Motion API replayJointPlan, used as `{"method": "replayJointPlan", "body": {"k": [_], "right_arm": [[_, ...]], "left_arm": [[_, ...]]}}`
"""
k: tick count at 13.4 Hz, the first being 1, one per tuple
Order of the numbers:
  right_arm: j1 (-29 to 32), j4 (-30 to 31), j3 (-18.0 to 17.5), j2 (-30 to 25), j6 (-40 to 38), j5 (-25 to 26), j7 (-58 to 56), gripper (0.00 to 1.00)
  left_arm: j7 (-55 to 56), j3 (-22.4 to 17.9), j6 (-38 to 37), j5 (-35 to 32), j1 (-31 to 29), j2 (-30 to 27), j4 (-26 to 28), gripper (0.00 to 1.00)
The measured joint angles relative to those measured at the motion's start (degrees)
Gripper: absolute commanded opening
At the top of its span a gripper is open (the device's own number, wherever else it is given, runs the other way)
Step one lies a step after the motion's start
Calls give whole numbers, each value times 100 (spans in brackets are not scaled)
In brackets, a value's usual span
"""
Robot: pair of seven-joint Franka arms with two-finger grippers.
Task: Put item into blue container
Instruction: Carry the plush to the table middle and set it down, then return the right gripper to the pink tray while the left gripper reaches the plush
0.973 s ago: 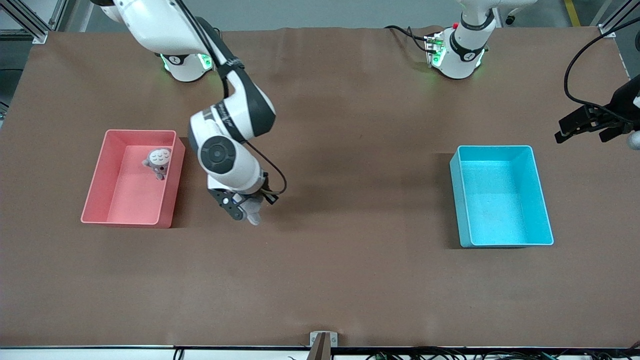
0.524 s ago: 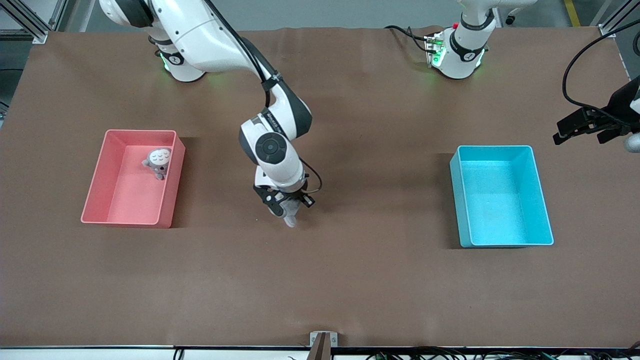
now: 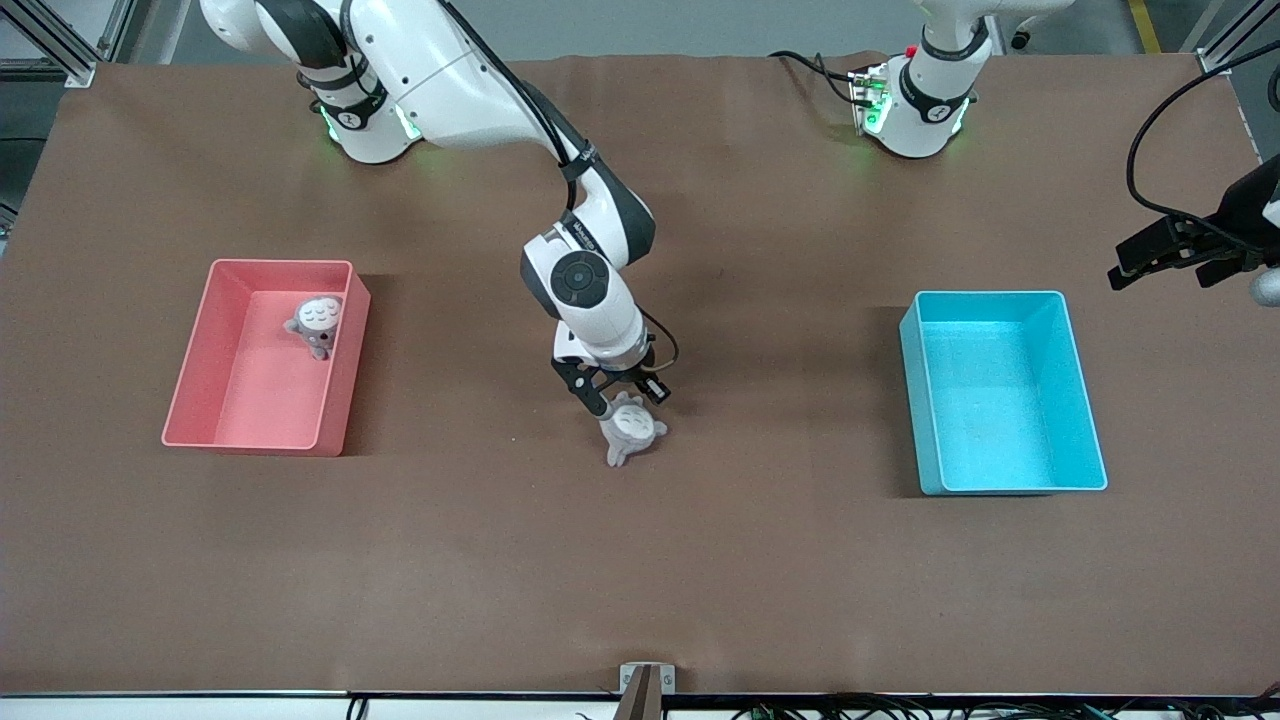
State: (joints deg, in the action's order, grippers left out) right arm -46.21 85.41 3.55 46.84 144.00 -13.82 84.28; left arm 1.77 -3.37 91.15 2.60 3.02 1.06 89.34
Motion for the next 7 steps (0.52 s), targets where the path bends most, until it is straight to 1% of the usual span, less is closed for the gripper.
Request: {"method": "replayJointPlan", "body": {"k": [2, 4, 5, 7], "right_arm": [[-48, -35, -2, 46, 63, -2, 61, 100], [-24, -203, 19, 40, 28, -15, 64, 100], [9, -313, 32, 31, -109, -22, 64, 100], [145, -625, 72, -5, -672, -23, 27, 100]], "left_arm": [[0, 0, 0, 0, 2, 2, 2, 100], [0, 3, 0, 0, 12, 12, 5, 100], [0, 8, 0, 0, 23, 25, 7, 100], [7, 15, 0, 4, 130, 82, 9, 100]]}}
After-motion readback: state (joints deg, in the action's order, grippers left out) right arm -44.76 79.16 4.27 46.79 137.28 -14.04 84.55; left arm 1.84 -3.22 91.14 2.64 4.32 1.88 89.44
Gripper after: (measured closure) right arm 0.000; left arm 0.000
